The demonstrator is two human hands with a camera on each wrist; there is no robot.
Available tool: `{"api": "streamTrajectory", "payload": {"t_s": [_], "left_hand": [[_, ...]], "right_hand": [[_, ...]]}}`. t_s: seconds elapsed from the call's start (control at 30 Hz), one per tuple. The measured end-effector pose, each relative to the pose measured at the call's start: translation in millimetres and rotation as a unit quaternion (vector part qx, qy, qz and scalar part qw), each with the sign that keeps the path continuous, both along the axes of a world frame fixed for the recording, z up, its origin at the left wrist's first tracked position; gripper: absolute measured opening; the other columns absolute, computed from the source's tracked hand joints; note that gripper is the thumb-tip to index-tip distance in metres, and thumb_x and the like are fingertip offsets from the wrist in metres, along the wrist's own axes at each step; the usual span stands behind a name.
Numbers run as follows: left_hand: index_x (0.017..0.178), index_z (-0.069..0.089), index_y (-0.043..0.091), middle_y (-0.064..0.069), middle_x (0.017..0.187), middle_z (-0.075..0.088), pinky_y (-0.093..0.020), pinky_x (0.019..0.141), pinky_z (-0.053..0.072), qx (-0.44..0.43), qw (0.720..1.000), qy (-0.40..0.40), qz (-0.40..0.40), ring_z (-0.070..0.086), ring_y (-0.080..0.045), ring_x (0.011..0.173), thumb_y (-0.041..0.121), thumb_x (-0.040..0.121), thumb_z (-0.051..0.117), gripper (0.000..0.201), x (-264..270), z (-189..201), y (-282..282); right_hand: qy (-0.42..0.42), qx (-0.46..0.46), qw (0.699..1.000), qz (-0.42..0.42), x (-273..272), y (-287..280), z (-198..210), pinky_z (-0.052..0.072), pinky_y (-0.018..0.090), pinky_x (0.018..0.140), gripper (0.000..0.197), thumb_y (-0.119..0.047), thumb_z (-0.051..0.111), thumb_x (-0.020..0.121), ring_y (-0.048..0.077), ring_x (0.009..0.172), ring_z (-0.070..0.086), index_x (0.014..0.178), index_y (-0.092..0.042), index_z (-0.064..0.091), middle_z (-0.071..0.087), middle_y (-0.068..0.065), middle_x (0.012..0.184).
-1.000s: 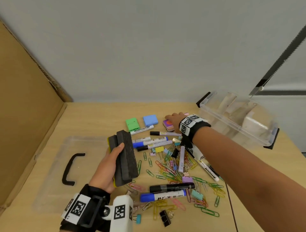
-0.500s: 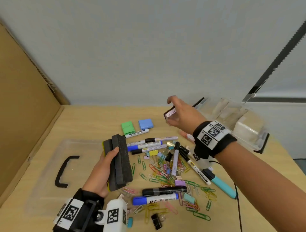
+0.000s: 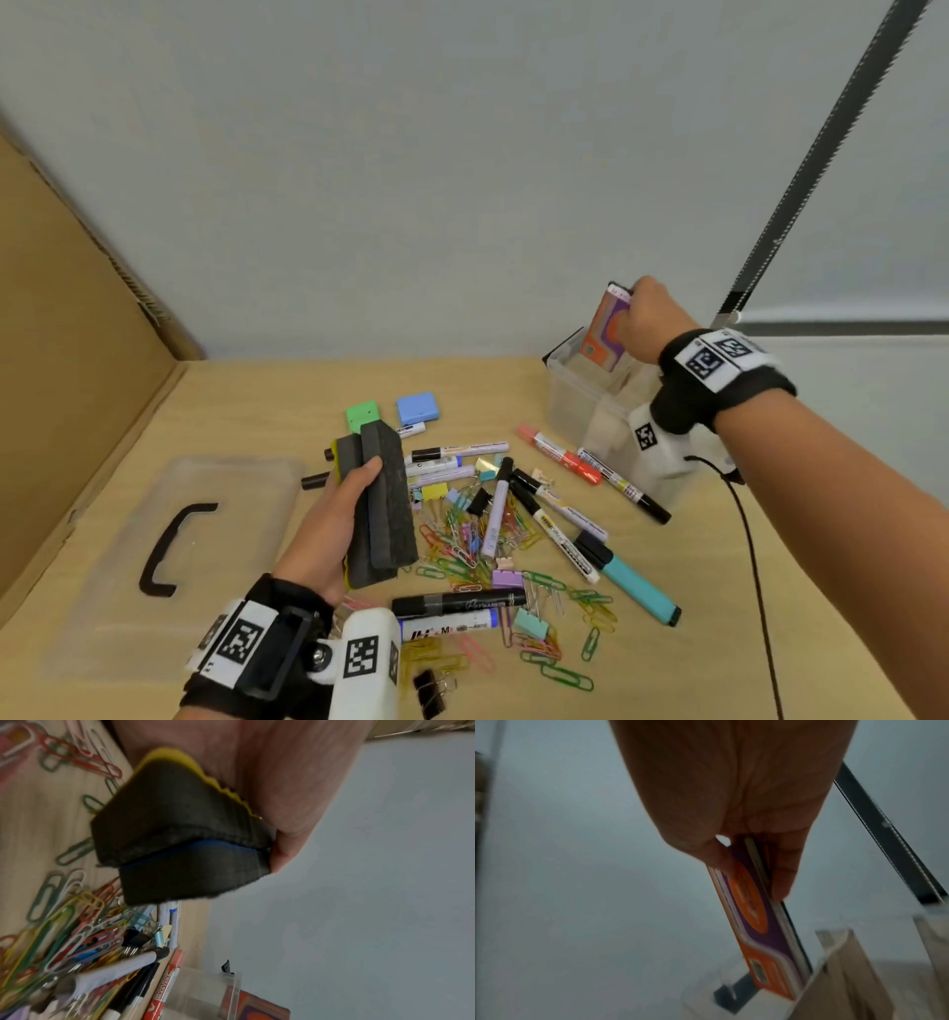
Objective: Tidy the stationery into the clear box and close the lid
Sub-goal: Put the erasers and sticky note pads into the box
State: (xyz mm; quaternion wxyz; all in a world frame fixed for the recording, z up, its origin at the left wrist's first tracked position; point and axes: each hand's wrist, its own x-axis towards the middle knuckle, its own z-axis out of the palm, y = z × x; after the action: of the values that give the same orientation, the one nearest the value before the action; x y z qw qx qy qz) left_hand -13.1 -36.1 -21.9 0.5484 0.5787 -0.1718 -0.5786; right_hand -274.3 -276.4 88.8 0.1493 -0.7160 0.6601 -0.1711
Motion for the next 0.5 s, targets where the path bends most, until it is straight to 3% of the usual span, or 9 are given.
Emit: {"api": "streamTrajectory", "payload": {"t_s": [0.1, 0.17, 0.23, 0.27, 0.33, 0.4, 0.5], "left_hand": [[0.128, 0.055, 0.022, -0.016, 0.114, 0.067, -0.043, 0.075, 0.055, 0.003, 1.000, -0.006, -0.003, 0.066, -0.033, 0.096, 0.044, 0.090, 0.055, 0.044, -6, -2, 1], [0.126, 0.057, 0.021, -0.017, 0.112, 0.068, -0.045, 0.077, 0.055, 0.007, 1.000, -0.008, 0.002, 0.066, -0.035, 0.098, 0.044, 0.089, 0.056, 0.044, -7, -4, 2], [0.126, 0.057, 0.022, -0.018, 0.112, 0.068, -0.047, 0.080, 0.055, 0.008, 1.000, -0.007, 0.007, 0.065, -0.037, 0.102, 0.045, 0.088, 0.056, 0.045, -5, -6, 3], [0.127, 0.056, 0.022, -0.018, 0.112, 0.068, -0.049, 0.081, 0.055, 0.009, 1.000, -0.006, 0.009, 0.065, -0.037, 0.103, 0.045, 0.088, 0.056, 0.045, -4, -6, 4], [0.127, 0.055, 0.022, -0.019, 0.112, 0.068, -0.050, 0.082, 0.055, 0.007, 1.000, -0.003, 0.010, 0.064, -0.038, 0.104, 0.045, 0.088, 0.056, 0.046, -1, -5, 5], [0.127, 0.056, 0.022, -0.019, 0.113, 0.067, -0.050, 0.081, 0.055, 0.008, 1.000, 0.001, 0.009, 0.064, -0.038, 0.104, 0.045, 0.088, 0.056, 0.045, 0, -5, 5], [0.127, 0.056, 0.022, -0.019, 0.114, 0.067, -0.047, 0.077, 0.055, 0.008, 1.000, -0.002, 0.007, 0.064, -0.039, 0.104, 0.046, 0.088, 0.056, 0.046, 1, -4, 4]], "right_hand": [[0.050, 0.103, 0.993, -0.010, 9, -13, -3, 0.044, 0.037, 0.074, 0.056, -0.008, 0.061, 0.085, 0.040, 0.108, 0.057, 0.131, 0.002, 0.031, 0.055, 0.025, 0.120], [0.107, 0.148, 0.983, 0.000, 8, -29, -11, 0.048, 0.037, 0.080, 0.057, -0.013, 0.067, 0.082, 0.039, 0.110, 0.057, 0.128, 0.000, 0.036, 0.056, 0.023, 0.122], [0.204, 0.166, 0.964, 0.037, -1, -61, -27, 0.052, 0.040, 0.088, 0.037, -0.030, 0.071, 0.067, 0.036, 0.102, 0.061, 0.096, -0.016, 0.053, 0.060, 0.015, 0.120], [0.238, 0.179, 0.953, 0.063, -8, -75, -34, 0.054, 0.041, 0.087, 0.040, -0.039, 0.071, 0.053, 0.033, 0.097, 0.062, 0.081, -0.020, 0.051, 0.063, 0.010, 0.113], [0.262, 0.214, 0.935, 0.110, -14, -76, -30, 0.054, 0.040, 0.087, 0.052, -0.046, 0.060, 0.030, 0.029, 0.094, 0.062, 0.078, -0.027, 0.051, 0.063, 0.003, 0.102], [0.259, 0.235, 0.929, 0.122, -5, -37, -1, 0.053, 0.039, 0.089, 0.045, -0.038, 0.058, 0.031, 0.029, 0.095, 0.062, 0.074, -0.025, 0.056, 0.063, 0.005, 0.100], [0.254, 0.242, 0.929, 0.121, 6, -22, 10, 0.054, 0.033, 0.083, 0.031, -0.030, 0.058, 0.038, 0.028, 0.088, 0.063, 0.069, -0.025, 0.058, 0.065, 0.006, 0.091]]}}
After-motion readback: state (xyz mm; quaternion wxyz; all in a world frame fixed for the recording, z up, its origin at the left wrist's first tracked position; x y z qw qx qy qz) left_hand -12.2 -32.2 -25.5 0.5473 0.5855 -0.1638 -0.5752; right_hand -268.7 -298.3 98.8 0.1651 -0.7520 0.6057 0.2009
